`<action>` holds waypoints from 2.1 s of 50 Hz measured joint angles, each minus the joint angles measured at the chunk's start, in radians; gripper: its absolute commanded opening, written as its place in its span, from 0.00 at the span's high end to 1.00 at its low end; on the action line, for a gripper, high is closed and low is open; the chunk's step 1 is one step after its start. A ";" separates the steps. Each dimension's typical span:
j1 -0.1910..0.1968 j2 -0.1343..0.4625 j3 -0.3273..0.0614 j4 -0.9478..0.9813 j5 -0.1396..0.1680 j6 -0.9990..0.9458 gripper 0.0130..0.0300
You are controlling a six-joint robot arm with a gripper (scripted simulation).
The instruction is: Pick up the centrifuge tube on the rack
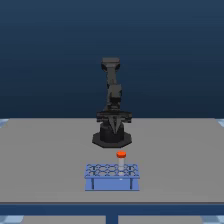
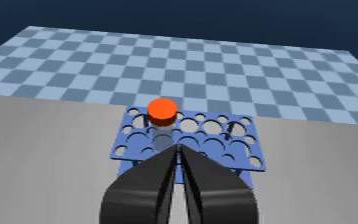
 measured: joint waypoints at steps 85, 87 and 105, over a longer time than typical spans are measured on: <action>0.074 0.230 -0.149 0.541 -0.026 -0.449 0.00; 0.078 0.246 -0.161 0.574 -0.026 -0.477 0.00; 0.104 0.363 -0.264 0.844 -0.023 -0.710 0.00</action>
